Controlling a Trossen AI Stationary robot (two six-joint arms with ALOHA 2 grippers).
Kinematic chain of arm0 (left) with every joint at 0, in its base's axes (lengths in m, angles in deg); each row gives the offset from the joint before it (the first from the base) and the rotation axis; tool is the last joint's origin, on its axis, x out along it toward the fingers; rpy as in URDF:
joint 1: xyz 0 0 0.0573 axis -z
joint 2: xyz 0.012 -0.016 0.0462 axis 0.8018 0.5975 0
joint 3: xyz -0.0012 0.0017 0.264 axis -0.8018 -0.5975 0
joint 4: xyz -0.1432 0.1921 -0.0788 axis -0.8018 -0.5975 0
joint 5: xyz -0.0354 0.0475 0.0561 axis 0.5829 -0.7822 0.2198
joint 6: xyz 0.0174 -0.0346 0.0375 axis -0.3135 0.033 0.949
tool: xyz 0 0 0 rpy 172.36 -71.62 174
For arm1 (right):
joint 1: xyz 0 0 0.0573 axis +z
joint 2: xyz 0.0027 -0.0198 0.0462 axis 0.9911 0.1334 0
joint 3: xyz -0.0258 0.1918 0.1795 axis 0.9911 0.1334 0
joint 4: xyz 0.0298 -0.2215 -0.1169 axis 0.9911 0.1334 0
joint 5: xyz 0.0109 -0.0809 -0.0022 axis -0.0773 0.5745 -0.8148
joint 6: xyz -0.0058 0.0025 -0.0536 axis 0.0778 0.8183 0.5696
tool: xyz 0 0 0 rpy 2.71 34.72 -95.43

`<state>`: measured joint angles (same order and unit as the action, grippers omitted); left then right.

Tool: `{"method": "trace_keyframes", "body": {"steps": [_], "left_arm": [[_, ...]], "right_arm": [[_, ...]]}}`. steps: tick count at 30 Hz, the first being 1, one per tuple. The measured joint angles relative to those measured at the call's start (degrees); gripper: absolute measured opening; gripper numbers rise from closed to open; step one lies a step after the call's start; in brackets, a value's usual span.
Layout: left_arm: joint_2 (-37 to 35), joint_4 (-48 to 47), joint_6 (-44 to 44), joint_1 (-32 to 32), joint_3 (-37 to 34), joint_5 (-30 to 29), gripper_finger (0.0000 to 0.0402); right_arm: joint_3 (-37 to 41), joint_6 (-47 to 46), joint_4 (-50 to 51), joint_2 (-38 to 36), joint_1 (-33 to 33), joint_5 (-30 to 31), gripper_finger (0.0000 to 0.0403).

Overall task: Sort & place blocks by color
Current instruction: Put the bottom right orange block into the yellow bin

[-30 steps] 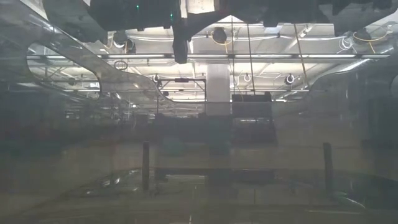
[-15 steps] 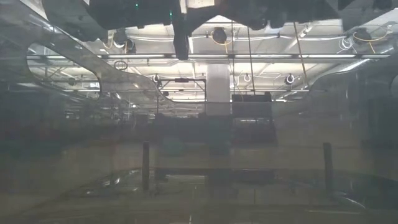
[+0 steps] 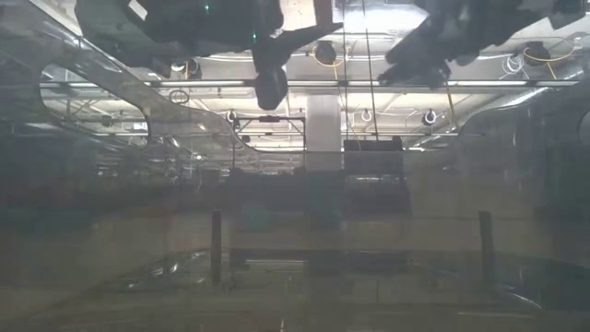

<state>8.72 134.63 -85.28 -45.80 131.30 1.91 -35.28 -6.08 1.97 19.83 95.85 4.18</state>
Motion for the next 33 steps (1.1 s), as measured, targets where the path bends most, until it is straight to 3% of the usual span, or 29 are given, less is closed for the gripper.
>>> {"method": "trace_keyframes", "body": {"steps": [4, 7, 19, 26, 33], "left_arm": [[-1.2, -2.6, -4.0, 0.8, 0.0, 5.1, 0.0142], [-4.4, -9.8, -5.1, 1.8, 0.0, 6.7, 0.0142], [-19.4, -42.8, -9.2, 9.0, 0.0, 1.7, 0.0142], [-24.7, -57.0, -23.0, 18.6, 0.0, 0.7, 0.0144], [-25.3, -71.4, -43.3, 30.0, 0.0, -1.5, 0.0164]], "right_arm": [[0.0, -4.7, 3.3, -1.8, 1.3, -0.1, 0.0238], [0.0, -5.5, 3.9, -2.7, 2.2, -0.1, 0.0238], [0.0, -5.5, 4.3, -2.9, 2.7, -0.1, 0.0238], [0.0, -5.5, 5.6, -2.9, 2.7, 0.0, 0.0238], [0.0, -5.5, 5.6, -2.9, 2.7, 0.2, 0.0238]]}}
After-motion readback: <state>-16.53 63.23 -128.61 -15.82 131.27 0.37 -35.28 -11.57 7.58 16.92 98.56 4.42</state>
